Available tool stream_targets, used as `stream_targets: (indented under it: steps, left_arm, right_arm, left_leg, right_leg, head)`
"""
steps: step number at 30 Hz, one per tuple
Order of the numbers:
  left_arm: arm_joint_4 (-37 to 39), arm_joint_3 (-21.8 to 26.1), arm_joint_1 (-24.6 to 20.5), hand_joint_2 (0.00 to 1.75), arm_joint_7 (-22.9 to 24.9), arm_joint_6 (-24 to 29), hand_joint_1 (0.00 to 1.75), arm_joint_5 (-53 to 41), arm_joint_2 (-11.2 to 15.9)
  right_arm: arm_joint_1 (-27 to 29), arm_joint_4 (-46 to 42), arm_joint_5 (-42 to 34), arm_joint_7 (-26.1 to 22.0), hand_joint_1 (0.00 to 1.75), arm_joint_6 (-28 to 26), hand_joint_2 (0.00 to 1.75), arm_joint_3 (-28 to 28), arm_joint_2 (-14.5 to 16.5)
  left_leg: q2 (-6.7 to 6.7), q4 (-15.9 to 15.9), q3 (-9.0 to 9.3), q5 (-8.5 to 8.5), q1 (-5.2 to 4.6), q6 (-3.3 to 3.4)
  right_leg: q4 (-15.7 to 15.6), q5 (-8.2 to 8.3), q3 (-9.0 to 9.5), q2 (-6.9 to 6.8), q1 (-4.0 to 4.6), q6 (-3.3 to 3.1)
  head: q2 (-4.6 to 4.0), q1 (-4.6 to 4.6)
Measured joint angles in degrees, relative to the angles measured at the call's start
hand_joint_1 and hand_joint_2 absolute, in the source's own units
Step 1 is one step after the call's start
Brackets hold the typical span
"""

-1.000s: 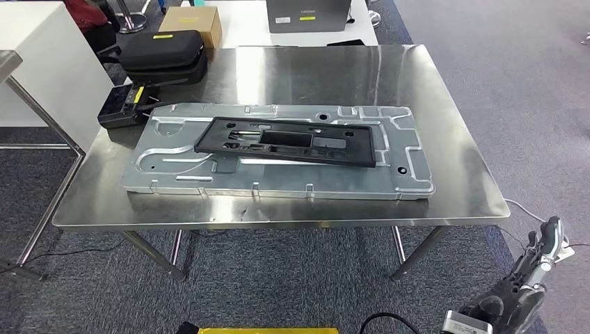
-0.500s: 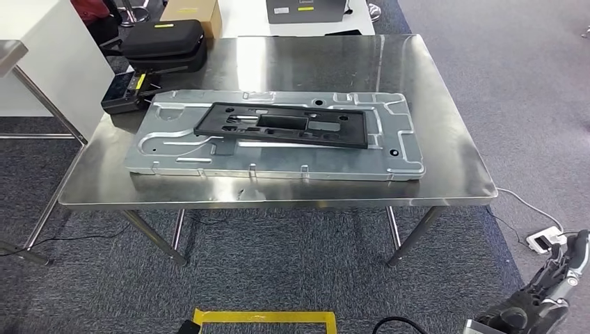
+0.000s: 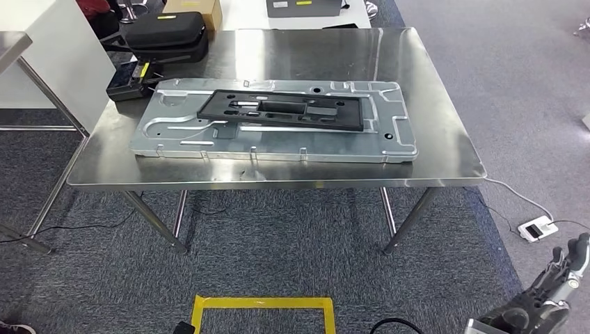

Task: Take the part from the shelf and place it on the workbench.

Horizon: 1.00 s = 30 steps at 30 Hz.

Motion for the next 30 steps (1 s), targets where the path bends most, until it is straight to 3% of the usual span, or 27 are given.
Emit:
stream_targets:
  steps: [2, 3, 5, 7, 9, 11, 13, 14, 17, 18, 19, 22, 23, 24, 25, 28, 30]
  left_arm:
    - [0.00, 0.03, 0.06, 0.00, -0.06, 0.01, 0.00, 0.02, -0.03]
    - [0.00, 0.04, 0.08, 0.00, -0.11, 0.01, 0.00, 0.02, -0.04]
    - [0.00, 0.04, 0.08, 0.00, -0.19, 0.01, 0.00, 0.02, -0.04]
    - [0.00, 0.04, 0.08, 0.00, -0.23, 0.01, 0.00, 0.02, -0.04]
    - [0.00, 0.04, 0.12, 0.00, -0.23, 0.01, 0.00, 0.01, -0.04]
    - [0.00, 0.04, 0.09, 0.00, -0.23, 0.01, 0.00, 0.01, -0.04]
    - [0.00, 0.04, -0.02, 0.00, -0.23, 0.01, 0.00, 0.00, -0.03]
    - [0.00, 0.04, -0.04, 0.00, -0.23, 0.01, 0.00, -0.01, -0.03]
    - [0.00, 0.08, 0.02, 0.00, -0.22, 0.01, 0.00, -0.02, -0.03]
    - [0.00, 0.09, -0.01, 0.00, -0.21, 0.01, 0.00, -0.02, -0.03]
    - [0.00, 0.10, -0.05, 0.00, -0.22, 0.01, 0.00, -0.02, -0.04]
    - [0.00, 0.13, -0.05, 0.00, -0.23, 0.01, 0.00, -0.03, -0.04]
    - [0.00, 0.14, -0.02, 0.00, -0.23, 0.01, 0.00, -0.03, -0.04]
    - [0.00, 0.14, 0.01, 0.00, -0.23, 0.01, 0.00, -0.03, -0.04]
    - [0.00, 0.15, 0.01, 0.00, -0.23, 0.01, 0.00, -0.03, -0.04]
    - [0.00, 0.16, -0.01, 0.00, -0.23, 0.01, 0.00, -0.03, -0.13]
    - [0.00, 0.18, -0.03, 0.00, -0.23, -0.01, 0.00, -0.02, -0.25]
  right_arm:
    - [0.00, 0.13, 0.08, -0.02, 0.00, 0.01, 0.00, 0.00, 0.07]
    - [-0.03, 0.18, 0.16, -0.06, 0.00, 0.01, 0.00, 0.00, 0.14]
    - [-0.07, 0.25, 0.30, -0.13, 0.00, 0.02, 0.00, 0.00, 0.32]
    - [-0.05, 0.43, 0.36, -0.11, 0.00, 0.02, 0.00, 0.00, 0.41]
    - [-0.05, 0.64, 0.38, -0.02, 0.00, 0.02, 0.00, 0.00, 0.42]
    - [-0.05, 0.76, 0.38, 0.08, 0.00, 0.02, 0.00, 0.00, 0.42]
    - [-0.06, 0.84, 0.37, 0.14, 0.00, 0.02, 0.00, 0.00, 0.42]
    - [-0.08, 0.86, 0.37, 0.16, 0.00, 0.02, 0.00, 0.00, 0.42]
    - [-0.08, 0.92, 0.34, 0.20, 0.00, 0.02, 0.00, 0.00, 0.42]
    - [-0.07, 0.95, 0.34, 0.21, 0.00, 0.02, 0.00, 0.00, 0.42]
    - [-0.06, 0.98, 0.33, 0.21, 0.00, 0.02, 0.00, 0.00, 0.42]
    - [-0.05, 1.14, 0.32, 0.23, 0.00, 0.02, 0.00, 0.00, 0.42]
    - [-0.05, 1.20, 0.31, 0.23, 0.00, 0.02, 0.00, 0.00, 0.42]
    - [-0.04, 1.26, 0.30, 0.23, 0.00, 0.02, 0.00, 0.00, 0.42]
    - [-0.05, 1.32, 0.30, 0.24, 0.00, 0.02, 0.00, 0.00, 0.42]
    - [-0.11, 1.37, 0.28, 0.32, 0.00, 0.02, 0.00, 0.00, 0.42]
    - [-0.10, 1.39, 0.23, 0.49, 0.00, 0.01, 0.00, 0.00, 0.42]
  left_leg:
    - [-0.14, 0.29, -0.35, 0.03, 0.12, -0.76]
    - [-0.23, 1.31, -0.86, -1.08, 0.20, -1.04]
    - [-0.36, 6.47, -2.83, -5.60, 0.35, -1.43]
    - [-0.36, 13.56, -4.93, -9.73, 0.37, -1.68]
    - [-0.36, 15.70, -4.40, -9.66, 0.36, -1.70]
    - [-0.38, 9.37, 0.45, -6.65, 0.35, -1.38]
    - [-0.46, 1.55, 5.49, -5.44, 0.11, -0.84]
    - [-0.51, -0.44, 6.55, -5.49, -0.05, -0.59]
    - [-0.53, -1.33, 6.13, -4.89, -0.22, 0.37]
    - [-0.46, -1.54, 5.85, -4.47, -0.12, 0.84]
    - [-0.36, -1.72, 5.46, -3.94, -0.01, 1.36]
    - [-0.10, -1.70, 3.76, -2.54, -0.07, 2.20]
    - [-0.06, -1.60, 3.15, -2.10, -0.15, 2.22]
    - [-0.03, -1.45, 2.55, -1.70, -0.23, 2.21]
    - [-0.02, -1.25, 1.98, -1.36, -0.28, 2.16]
    - [-0.10, -0.45, 0.62, -0.73, -0.40, 1.85]
    - [-0.13, -0.14, 0.13, -0.26, -0.51, 1.27]
  right_leg:
    - [-0.28, 0.66, -0.61, -0.06, -0.10, -0.97]
    - [-0.43, 1.13, -0.98, -0.14, -0.18, -1.52]
    - [-0.55, 2.12, -2.00, -0.31, -0.21, -2.32]
    - [-0.36, 3.04, -3.40, -0.35, -0.01, -2.55]
    - [0.03, 3.81, -4.82, -0.36, 0.14, -2.49]
    - [0.60, 4.34, -5.97, -0.33, 0.18, -2.22]
    - [1.02, 4.89, -6.65, -0.32, 0.19, -1.71]
    - [1.10, 5.16, -6.76, -0.33, 0.19, -1.42]
    - [0.89, 6.05, -6.86, -0.35, 0.25, -0.34]
    - [1.18, 5.68, -7.07, -0.31, 0.23, -0.01]
    - [2.31, 4.30, -7.53, -0.26, 0.21, 0.28]
    - [11.40, -3.15, -10.34, -0.18, 0.09, 0.95]
    - [14.43, -4.51, -10.99, -0.19, 0.09, 1.10]
    - [15.97, -4.71, -10.90, -0.18, 0.10, 1.16]
    - [15.36, -3.83, -9.72, -0.19, 0.12, 1.09]
    - [4.22, -0.27, -1.94, -0.17, 0.39, 0.29]
    - [-0.38, -0.01, 0.56, -0.14, 0.74, -0.34]
  head:
    - [0.00, 0.01]
    - [0.00, -0.03]
    - [0.00, -0.11]
    - [-0.01, -0.16]
    - [-0.01, -0.16]
    - [0.00, -0.17]
    - [0.00, -0.16]
    - [0.00, -0.16]
    - [-0.01, -0.14]
    - [-0.01, -0.12]
    - [-0.01, -0.11]
    - [-0.01, -0.06]
    - [-0.01, -0.06]
    - [0.00, -0.08]
    - [-0.01, -0.08]
    - [-0.01, -0.09]
    - [0.00, -0.10]
